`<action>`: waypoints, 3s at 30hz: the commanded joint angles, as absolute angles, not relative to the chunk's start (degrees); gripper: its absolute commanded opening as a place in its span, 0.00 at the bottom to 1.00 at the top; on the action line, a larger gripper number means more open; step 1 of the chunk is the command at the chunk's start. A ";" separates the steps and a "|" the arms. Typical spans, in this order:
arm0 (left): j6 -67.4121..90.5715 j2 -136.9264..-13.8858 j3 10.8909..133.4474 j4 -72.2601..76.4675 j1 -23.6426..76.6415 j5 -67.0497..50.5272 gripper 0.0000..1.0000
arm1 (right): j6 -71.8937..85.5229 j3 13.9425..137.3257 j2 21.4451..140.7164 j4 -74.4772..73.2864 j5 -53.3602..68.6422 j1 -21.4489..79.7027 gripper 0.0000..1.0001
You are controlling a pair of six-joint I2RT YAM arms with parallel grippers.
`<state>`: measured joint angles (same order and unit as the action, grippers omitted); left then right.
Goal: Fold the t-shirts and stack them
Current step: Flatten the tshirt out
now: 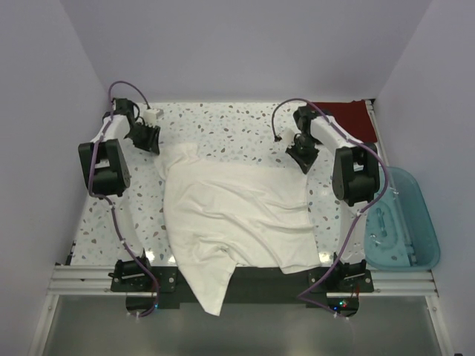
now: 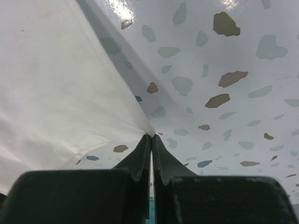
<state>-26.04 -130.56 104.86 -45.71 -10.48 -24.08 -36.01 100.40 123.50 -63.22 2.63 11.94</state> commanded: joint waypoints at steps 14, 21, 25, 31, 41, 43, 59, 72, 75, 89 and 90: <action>-21.53 -129.64 122.66 -45.09 -11.77 -24.96 0.00 | -32.35 113.10 121.30 -54.34 -0.69 11.69 0.00; -16.45 -123.77 128.94 -34.67 -12.83 -25.48 0.00 | -30.50 119.16 116.81 -40.53 -5.62 11.60 0.00; -10.03 -118.75 128.67 -26.30 -14.94 -29.17 0.00 | -29.18 121.64 112.60 -33.41 -7.21 11.60 0.00; -1.77 -110.14 128.50 -14.60 -18.01 -32.43 0.00 | -26.81 126.03 107.32 -26.02 -7.65 11.60 0.00; -10.45 -84.68 113.93 -3.00 -18.11 -19.87 0.00 | -28.39 123.14 92.03 -15.30 -8.70 11.60 0.00; -11.33 -80.35 107.42 2.88 -18.19 -17.42 0.00 | -28.65 122.44 88.52 -13.55 -8.61 11.60 0.00; -23.72 -55.72 94.22 19.17 -18.11 -0.44 0.00 | -37.08 113.55 67.84 -6.24 -5.45 11.52 0.00; -30.15 -62.58 79.56 -7.99 -17.93 -21.05 0.00 | -45.09 96.61 82.34 -9.05 3.06 11.60 0.00; -30.23 -65.03 71.91 -10.19 -14.70 -23.12 0.00 | -45.61 90.63 85.86 -7.91 5.62 11.69 0.00; -25.93 -114.03 88.19 -11.68 -7.65 -11.34 0.00 | -51.05 100.07 122.68 -2.19 1.32 14.50 0.00; -25.41 -116.08 90.24 -11.86 -7.56 -11.16 0.00 | -51.50 101.76 126.18 -2.20 0.88 14.68 0.00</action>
